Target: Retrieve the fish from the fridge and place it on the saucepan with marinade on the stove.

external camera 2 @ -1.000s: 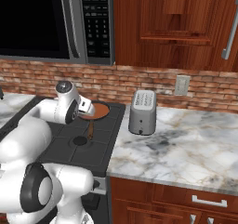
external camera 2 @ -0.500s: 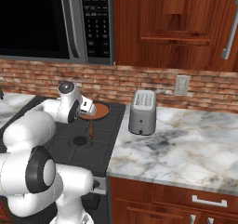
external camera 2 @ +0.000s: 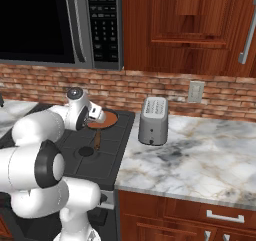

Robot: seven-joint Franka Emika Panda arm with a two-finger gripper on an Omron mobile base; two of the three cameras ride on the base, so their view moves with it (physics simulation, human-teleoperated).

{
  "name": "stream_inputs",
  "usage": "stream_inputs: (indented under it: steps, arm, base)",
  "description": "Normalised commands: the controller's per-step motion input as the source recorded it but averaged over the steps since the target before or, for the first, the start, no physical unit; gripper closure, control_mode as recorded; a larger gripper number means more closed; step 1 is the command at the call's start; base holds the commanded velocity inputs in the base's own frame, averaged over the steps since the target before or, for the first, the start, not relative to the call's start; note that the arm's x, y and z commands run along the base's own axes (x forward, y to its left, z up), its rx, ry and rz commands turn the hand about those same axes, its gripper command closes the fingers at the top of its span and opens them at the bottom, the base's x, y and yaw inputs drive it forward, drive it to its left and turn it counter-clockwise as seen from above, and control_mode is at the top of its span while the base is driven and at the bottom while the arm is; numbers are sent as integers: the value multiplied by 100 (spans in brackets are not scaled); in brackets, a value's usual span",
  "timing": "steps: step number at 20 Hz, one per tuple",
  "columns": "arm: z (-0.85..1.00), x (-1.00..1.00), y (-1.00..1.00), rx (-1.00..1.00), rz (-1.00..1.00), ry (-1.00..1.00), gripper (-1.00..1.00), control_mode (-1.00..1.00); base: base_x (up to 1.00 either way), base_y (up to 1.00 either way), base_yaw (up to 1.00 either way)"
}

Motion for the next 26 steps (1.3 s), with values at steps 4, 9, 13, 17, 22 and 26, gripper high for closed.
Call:
stream_inputs:
  steps: [4, 9, 13, 17, 22, 26]
  arm:
    - [-5, 19, 0, 0, 0, 0, 100, -100]
    - [-2, 17, 0, 0, 0, 0, 100, -100]
    - [0, 14, 0, 0, 0, 0, 100, -100]
    - [0, 16, 0, 0, 0, 1, 100, -100]
    - [-1, 25, 0, 0, 0, 0, 100, -100]
    - [-3, 26, 2, 0, 0, 0, 100, -100]
  base:
    - [0, 0, 0]
    - [0, 0, 0]
    - [0, 0, 0]
    - [0, 0, 0]
    - [0, 0, 0]
    - [0, 0, 0]
